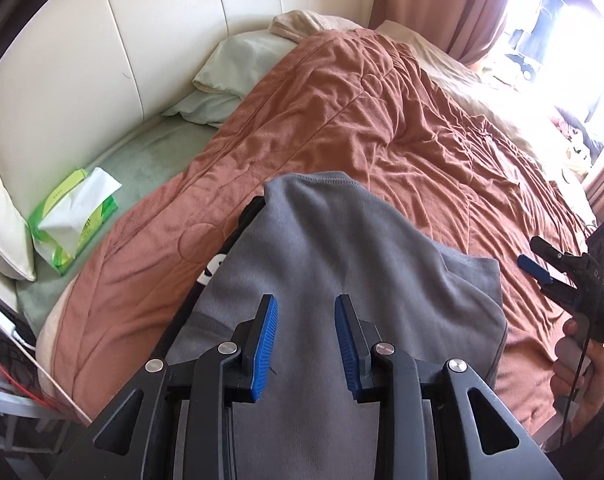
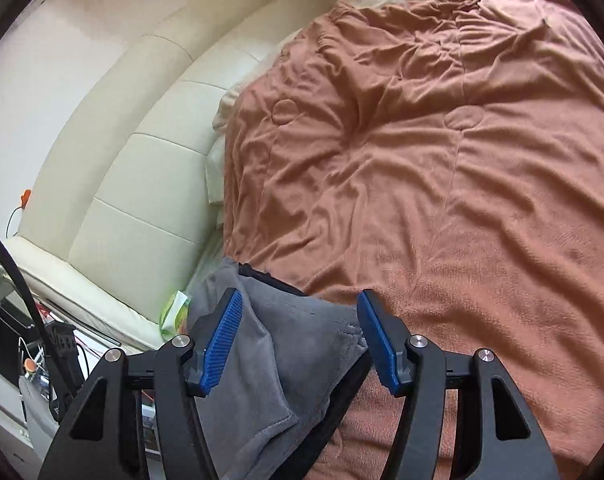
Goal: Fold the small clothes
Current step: 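Press and smooth the stacked grey shirt flat with both open tools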
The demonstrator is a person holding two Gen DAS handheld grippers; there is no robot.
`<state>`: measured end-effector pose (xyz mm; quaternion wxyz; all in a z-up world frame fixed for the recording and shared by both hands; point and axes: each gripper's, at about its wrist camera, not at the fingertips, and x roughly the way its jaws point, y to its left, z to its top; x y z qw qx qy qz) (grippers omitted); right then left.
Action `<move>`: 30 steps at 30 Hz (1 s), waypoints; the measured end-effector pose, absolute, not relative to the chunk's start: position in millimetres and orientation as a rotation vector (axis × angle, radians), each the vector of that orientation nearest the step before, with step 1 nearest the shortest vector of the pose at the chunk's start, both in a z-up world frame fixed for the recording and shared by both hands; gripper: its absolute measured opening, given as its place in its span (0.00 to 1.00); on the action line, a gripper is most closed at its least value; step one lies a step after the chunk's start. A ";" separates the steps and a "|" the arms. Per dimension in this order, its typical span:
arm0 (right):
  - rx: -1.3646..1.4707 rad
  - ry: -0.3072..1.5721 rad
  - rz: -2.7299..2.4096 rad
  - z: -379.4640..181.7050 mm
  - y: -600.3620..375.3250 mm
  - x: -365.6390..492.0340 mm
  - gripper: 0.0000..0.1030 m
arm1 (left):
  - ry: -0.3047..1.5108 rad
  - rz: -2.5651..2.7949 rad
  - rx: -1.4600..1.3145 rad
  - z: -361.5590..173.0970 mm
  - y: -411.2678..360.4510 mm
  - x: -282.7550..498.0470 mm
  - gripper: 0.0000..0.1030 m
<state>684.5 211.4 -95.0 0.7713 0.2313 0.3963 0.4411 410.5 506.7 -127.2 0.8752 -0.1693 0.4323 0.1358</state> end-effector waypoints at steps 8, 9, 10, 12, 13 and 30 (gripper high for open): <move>0.201 0.787 1.072 -63.5 240.3 613.7 0.53 | 0.895 0.309 -0.373 -130.3 486.1 363.1 0.31; 0.160 0.786 1.085 -58.8 245.6 607.4 0.52 | 0.891 0.310 -0.374 -130.5 482.0 356.7 0.31; 0.122 0.787 1.098 -56.7 251.8 598.5 0.49 | 0.889 0.311 -0.372 -131.0 477.6 350.5 0.31; 0.067 0.787 1.133 -54.4 262.2 582.4 0.48 | 0.883 0.304 -0.375 -133.0 467.8 338.1 0.31; 0.035 0.786 1.142 -53.9 265.9 573.0 0.48 | 0.879 0.302 -0.378 -134.4 462.9 331.9 0.31; -0.319 0.771 1.242 -78.2 309.2 473.8 0.38 | 0.907 0.340 -0.488 -190.2 448.5 278.5 0.31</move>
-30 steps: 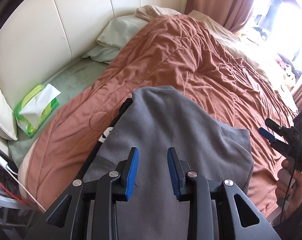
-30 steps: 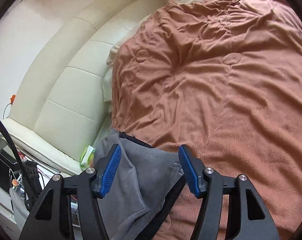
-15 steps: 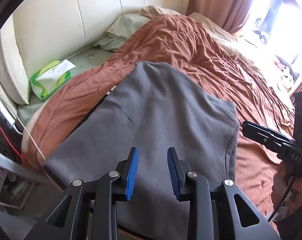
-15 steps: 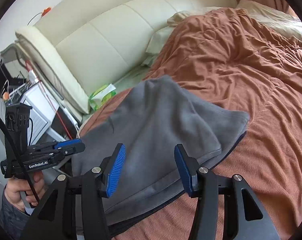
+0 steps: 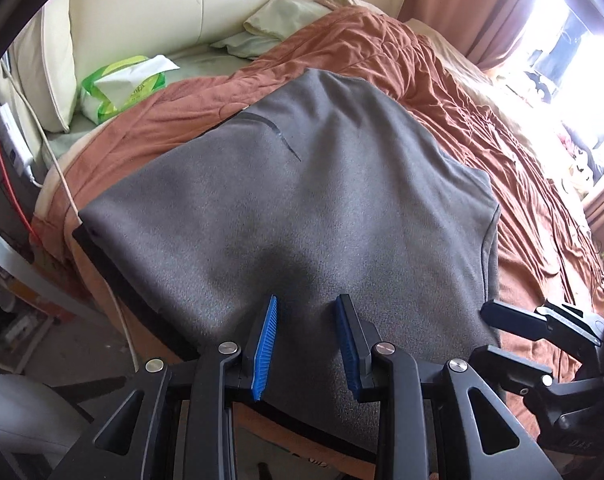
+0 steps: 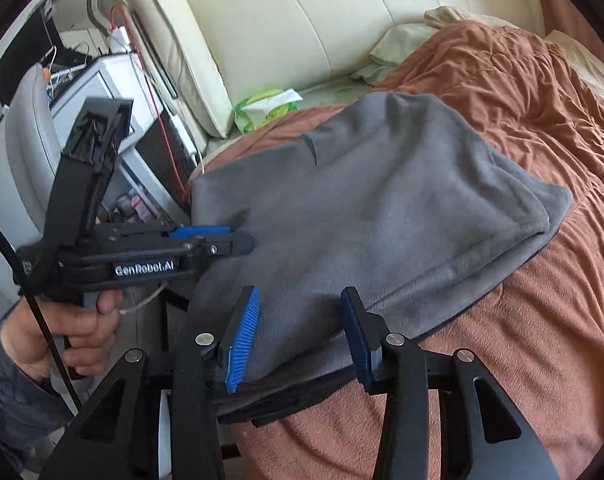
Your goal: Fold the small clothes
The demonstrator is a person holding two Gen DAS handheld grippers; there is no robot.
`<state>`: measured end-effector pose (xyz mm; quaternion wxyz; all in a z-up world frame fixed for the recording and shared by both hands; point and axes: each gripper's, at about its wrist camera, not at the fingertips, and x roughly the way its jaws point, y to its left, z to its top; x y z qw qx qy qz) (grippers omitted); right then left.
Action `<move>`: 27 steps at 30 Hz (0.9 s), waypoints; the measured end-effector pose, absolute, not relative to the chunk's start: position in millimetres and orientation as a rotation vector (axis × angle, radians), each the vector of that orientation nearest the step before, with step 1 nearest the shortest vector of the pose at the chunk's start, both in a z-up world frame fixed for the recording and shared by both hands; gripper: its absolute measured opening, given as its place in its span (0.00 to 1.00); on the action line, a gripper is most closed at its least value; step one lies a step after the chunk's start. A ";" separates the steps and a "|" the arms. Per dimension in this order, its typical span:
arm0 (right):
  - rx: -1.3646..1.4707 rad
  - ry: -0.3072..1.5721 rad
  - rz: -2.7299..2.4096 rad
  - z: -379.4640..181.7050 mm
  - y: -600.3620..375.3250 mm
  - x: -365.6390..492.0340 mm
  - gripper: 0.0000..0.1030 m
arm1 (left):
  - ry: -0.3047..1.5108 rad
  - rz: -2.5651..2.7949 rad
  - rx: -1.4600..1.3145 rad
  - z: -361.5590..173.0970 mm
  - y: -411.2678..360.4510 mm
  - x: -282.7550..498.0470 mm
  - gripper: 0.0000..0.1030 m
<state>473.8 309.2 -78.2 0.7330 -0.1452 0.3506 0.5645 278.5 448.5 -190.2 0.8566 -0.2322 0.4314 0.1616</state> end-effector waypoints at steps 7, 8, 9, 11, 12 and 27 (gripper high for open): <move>-0.390 0.842 1.189 -93.0 309.2 463.6 0.37 | 0.918 0.352 -0.495 -196.8 436.8 260.4 0.31; -0.392 0.855 1.185 -94.5 309.4 463.3 0.37 | 0.918 0.349 -0.493 -197.3 435.1 259.2 0.31; -0.387 0.870 1.180 -95.3 309.6 463.9 0.37 | 0.917 0.343 -0.492 -197.2 432.5 256.0 0.31; -0.350 0.892 1.169 -92.2 308.9 465.5 0.37 | 0.907 0.334 -0.503 -195.5 429.5 250.1 0.31; -0.330 0.898 1.166 -89.3 306.5 463.9 0.37 | 0.900 0.322 -0.513 -194.2 428.2 246.7 0.31; -0.252 0.784 0.893 -17.7 201.3 426.1 0.83 | 0.764 0.235 -0.446 -128.5 359.6 211.4 0.72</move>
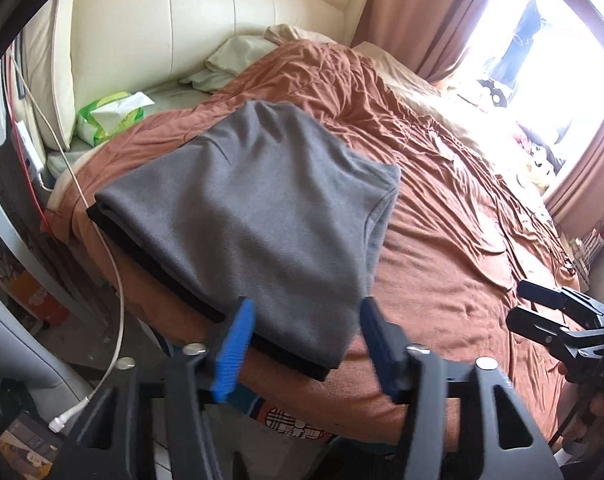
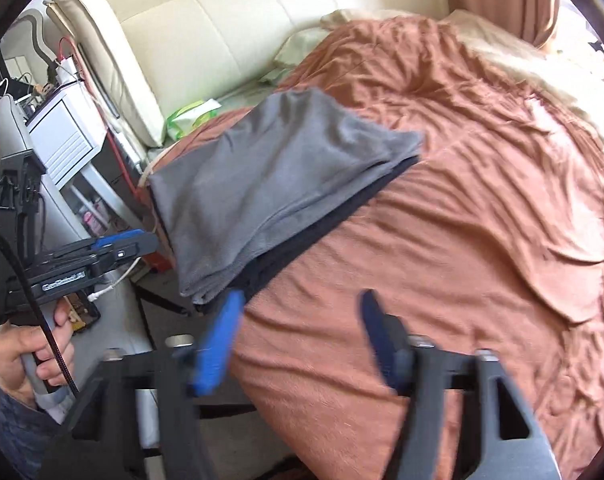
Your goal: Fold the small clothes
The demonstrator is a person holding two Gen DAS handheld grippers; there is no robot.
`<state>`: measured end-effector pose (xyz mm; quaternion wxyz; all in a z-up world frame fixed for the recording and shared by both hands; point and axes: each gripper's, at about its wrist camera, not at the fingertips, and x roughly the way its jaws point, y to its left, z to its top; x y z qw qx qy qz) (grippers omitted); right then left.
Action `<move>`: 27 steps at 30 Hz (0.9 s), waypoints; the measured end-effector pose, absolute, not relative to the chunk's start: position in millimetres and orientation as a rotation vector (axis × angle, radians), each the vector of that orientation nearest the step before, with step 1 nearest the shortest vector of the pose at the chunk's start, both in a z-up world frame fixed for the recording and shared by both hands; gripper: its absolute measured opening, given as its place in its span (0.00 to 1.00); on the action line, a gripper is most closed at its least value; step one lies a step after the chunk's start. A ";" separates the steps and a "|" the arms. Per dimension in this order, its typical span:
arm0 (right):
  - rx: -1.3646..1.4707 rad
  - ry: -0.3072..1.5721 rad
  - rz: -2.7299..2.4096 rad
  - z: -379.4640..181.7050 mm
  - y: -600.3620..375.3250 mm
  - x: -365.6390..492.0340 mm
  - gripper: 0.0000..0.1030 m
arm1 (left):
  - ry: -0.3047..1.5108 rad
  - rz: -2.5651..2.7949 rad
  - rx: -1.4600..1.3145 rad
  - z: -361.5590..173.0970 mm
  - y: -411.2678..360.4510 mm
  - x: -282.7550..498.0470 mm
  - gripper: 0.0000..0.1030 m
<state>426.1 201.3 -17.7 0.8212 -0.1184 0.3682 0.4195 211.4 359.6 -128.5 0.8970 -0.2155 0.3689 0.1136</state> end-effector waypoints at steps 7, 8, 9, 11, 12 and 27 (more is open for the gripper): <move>-0.239 0.656 0.810 13.9 132.7 389.6 1.00 | 0.673 0.233 -0.356 -90.3 308.7 193.4 1.00; -0.234 0.650 0.803 16.7 123.3 383.2 1.00 | 0.665 0.218 -0.356 -86.0 303.1 190.9 1.00; -0.225 0.646 0.801 19.1 114.4 378.9 1.00 | 0.658 0.208 -0.357 -82.2 297.9 187.6 1.00; -0.221 0.632 0.793 22.6 99.5 370.1 1.00 | 0.648 0.211 -0.345 -74.6 287.0 180.6 1.00; -0.217 0.623 0.786 24.1 91.8 364.6 1.00 | 0.645 0.217 -0.335 -71.2 282.0 177.7 1.00; -0.103 0.541 0.746 43.3 -29.2 287.3 1.00 | 0.594 0.191 -0.242 -35.6 203.3 117.2 1.00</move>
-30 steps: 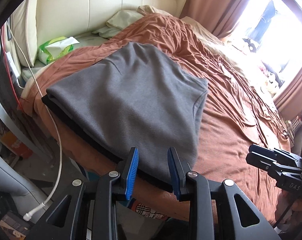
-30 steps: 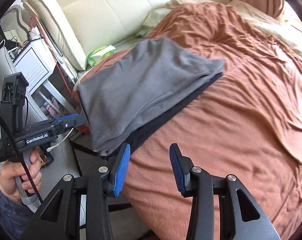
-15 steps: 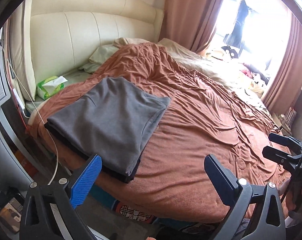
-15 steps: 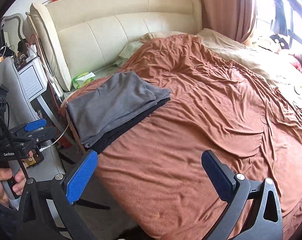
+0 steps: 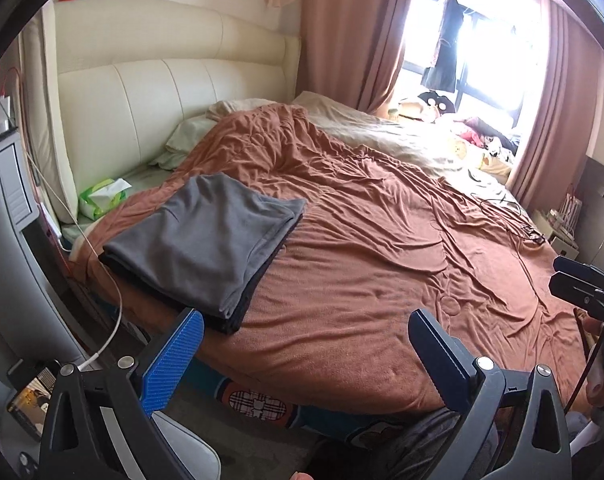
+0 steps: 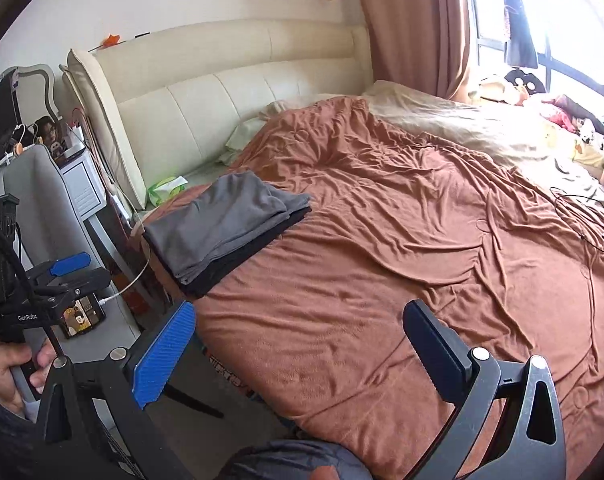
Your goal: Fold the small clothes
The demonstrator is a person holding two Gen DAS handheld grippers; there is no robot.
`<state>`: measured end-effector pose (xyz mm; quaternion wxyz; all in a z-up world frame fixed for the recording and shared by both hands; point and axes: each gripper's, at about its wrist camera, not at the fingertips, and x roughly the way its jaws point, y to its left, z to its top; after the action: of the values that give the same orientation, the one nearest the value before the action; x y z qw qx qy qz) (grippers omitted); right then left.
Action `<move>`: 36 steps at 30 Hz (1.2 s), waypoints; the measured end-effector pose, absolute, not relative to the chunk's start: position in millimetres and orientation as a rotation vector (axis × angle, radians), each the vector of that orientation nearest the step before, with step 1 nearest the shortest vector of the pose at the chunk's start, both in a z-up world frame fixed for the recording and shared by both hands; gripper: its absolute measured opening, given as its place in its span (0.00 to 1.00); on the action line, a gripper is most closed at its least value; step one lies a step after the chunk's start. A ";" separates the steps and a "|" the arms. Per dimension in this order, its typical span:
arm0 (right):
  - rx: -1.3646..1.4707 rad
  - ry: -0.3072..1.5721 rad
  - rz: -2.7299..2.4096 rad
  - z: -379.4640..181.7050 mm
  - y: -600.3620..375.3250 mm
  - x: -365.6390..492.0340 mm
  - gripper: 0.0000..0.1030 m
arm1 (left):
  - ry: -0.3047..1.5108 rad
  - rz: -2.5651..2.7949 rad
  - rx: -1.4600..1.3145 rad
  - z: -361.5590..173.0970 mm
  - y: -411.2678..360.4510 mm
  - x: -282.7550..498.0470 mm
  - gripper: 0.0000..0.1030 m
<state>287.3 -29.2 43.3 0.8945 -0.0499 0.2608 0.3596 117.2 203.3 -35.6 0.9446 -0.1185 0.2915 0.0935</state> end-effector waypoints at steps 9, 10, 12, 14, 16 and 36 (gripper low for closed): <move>-0.073 0.512 0.645 40.7 -93.1 216.0 1.00 | 0.536 0.142 -0.210 -21.1 151.0 80.1 1.00; -0.064 0.506 0.634 42.1 -100.4 207.3 1.00 | 0.533 0.136 -0.207 -19.4 144.6 76.1 1.00; -0.052 0.489 0.619 43.4 -114.7 187.8 1.00 | 0.525 0.130 -0.192 -16.6 132.2 67.5 1.00; -0.053 0.467 0.606 43.7 -126.1 171.4 1.00 | 0.511 0.119 -0.186 -13.1 121.1 58.4 1.00; -0.049 0.446 0.588 41.5 -137.4 157.0 1.00 | 0.493 0.109 -0.175 -9.7 111.1 50.0 1.00; 0.032 0.369 0.458 -17.4 -216.1 65.0 1.00 | 0.427 0.063 -0.119 -28.2 44.8 -10.6 1.00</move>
<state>65.0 -216.1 -17.4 0.9569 0.0160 0.1820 0.2256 -10.6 44.8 -28.2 0.9750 -0.0588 0.2118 0.0314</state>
